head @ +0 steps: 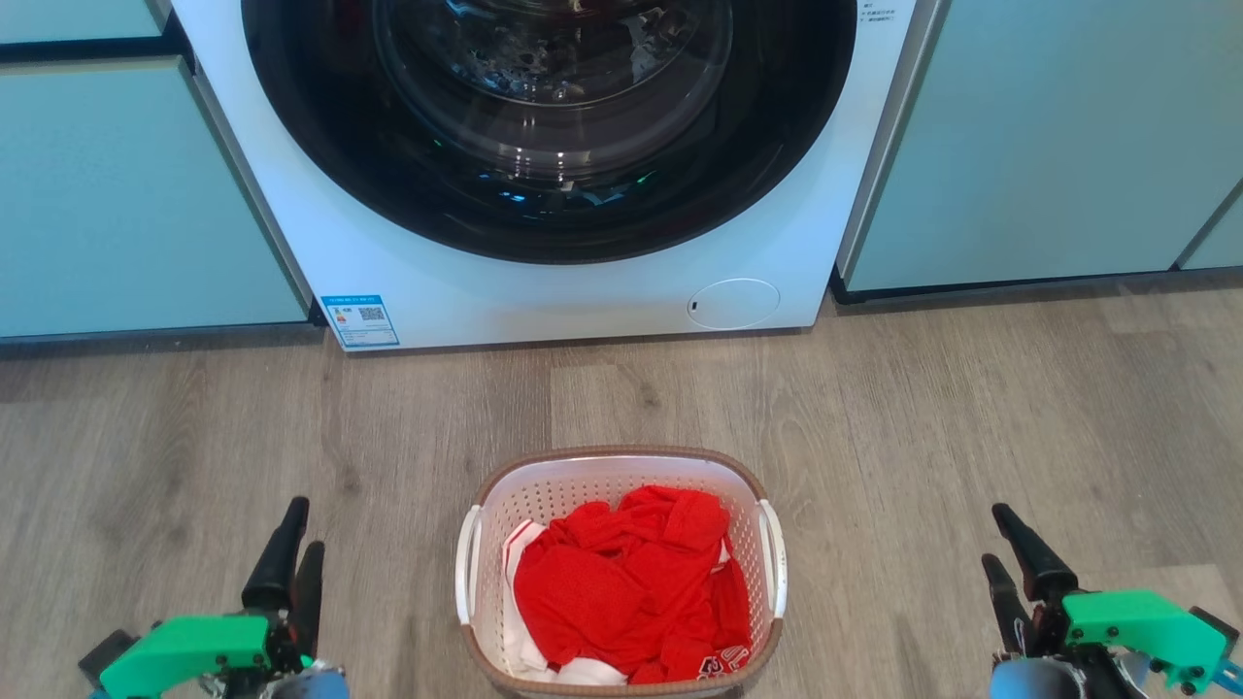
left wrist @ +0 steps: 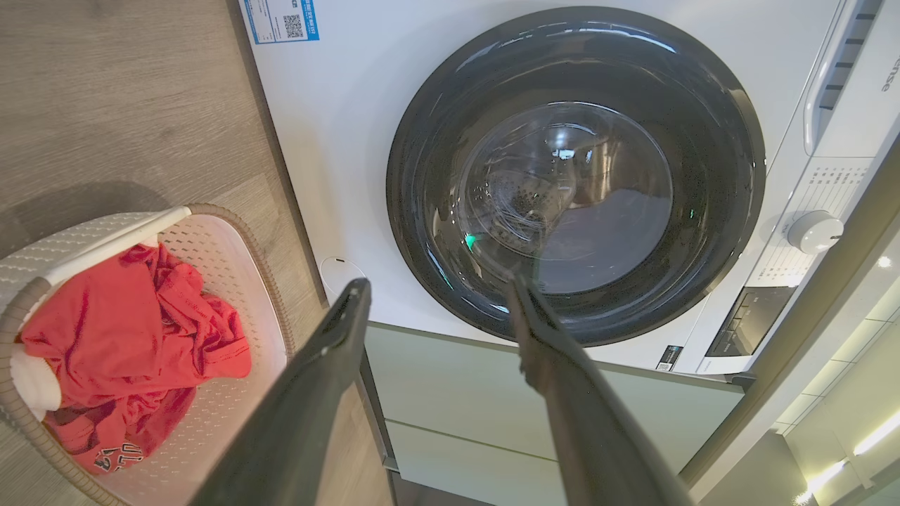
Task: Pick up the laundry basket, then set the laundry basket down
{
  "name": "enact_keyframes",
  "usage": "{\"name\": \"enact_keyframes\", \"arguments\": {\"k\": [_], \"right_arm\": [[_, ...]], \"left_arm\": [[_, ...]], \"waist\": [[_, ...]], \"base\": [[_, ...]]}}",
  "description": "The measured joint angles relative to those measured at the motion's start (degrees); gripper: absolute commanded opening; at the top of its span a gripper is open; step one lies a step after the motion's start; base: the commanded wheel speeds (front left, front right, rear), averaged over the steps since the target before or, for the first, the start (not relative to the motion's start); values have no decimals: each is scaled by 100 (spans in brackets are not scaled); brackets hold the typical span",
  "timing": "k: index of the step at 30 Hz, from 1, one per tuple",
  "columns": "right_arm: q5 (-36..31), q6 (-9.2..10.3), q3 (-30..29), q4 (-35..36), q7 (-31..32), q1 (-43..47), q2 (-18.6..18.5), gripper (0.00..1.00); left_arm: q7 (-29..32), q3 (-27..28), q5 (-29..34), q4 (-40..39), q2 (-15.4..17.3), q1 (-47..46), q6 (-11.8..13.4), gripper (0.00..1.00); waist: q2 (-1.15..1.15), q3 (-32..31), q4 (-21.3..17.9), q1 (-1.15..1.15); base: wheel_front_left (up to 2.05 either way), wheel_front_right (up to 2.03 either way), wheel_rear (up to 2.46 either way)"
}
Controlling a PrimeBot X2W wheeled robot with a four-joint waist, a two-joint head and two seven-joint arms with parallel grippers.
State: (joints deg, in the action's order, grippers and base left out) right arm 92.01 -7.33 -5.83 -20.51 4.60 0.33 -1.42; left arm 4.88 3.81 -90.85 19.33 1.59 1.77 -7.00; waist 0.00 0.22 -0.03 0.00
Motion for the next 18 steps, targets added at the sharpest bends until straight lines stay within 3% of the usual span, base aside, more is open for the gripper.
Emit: {"name": "enact_keyframes", "arguments": {"k": [10, 18], "right_arm": [[-611, 0, 11, 191, -168, -1, 0, 100], [-1384, 0, 101, 424, -293, -12, -1, 100]], "left_arm": [[-190, -122, 678, -322, 1, -6, 137, 100], [-303, -341, 1645, -594, 2, -65, 309, 100]], "waist": [[0, 16, -8, 0], [0, 38, -13, 0]], "base": [[0, 0, 0], [0, 0, 0]]}}
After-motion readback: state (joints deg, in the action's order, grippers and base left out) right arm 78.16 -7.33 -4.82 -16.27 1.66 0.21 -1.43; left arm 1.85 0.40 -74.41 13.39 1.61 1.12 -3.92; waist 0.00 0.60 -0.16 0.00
